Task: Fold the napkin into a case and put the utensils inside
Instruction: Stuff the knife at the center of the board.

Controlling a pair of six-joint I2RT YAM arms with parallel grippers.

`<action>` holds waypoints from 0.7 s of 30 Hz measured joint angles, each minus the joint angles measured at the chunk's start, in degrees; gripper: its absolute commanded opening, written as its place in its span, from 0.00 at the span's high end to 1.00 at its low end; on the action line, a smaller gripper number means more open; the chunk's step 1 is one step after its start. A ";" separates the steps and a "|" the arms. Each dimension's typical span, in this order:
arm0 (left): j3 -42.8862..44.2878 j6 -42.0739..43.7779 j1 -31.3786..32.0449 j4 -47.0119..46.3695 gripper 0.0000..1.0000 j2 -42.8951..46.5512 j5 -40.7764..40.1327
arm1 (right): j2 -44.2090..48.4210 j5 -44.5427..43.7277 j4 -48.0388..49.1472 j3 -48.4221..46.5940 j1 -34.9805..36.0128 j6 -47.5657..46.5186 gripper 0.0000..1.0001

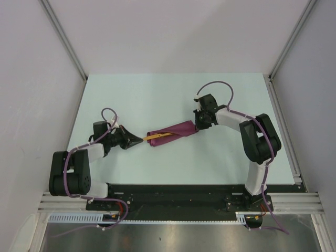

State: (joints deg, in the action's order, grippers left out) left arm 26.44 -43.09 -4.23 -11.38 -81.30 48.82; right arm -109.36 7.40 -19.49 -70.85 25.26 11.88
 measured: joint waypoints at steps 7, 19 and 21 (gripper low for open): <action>-4.68 -2.91 0.00 -5.46 1.00 1.95 -0.22 | -0.35 0.59 1.68 0.68 -0.33 1.20 1.00; -8.87 -7.50 1.99 -14.62 1.00 5.22 -2.19 | -0.94 2.64 2.29 0.70 -1.22 2.54 1.00; -8.87 -8.15 2.54 -16.50 1.00 3.98 -2.19 | -1.03 2.80 2.32 0.61 -1.27 2.58 1.00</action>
State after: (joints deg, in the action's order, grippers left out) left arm 17.56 -51.24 -1.69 -27.88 -77.32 46.63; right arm -110.39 10.20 -17.17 -70.24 23.99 14.46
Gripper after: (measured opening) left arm 0.006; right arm 0.007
